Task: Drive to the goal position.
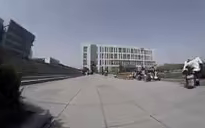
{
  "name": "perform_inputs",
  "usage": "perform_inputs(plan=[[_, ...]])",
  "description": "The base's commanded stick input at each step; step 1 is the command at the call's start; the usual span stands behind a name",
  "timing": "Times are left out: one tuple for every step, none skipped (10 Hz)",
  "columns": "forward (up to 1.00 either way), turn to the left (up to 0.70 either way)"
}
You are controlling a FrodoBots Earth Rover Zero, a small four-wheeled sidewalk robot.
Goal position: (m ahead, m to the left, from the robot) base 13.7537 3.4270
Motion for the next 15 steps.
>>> perform_inputs(plan=[[0.85, 0.25], [0.85, 0.27], [0.85, 0.07], [0.85, 0.01], [0.85, 0.01], [0.85, 0.00], [0.85, 0.00], [0.85, 0.00], [0.85, 0.00], [0.85, 0.05], [0.85, 0.22], [0.85, 0.32], [0.85, 0.15], [0.85, 0.00], [0.85, 0.00]])
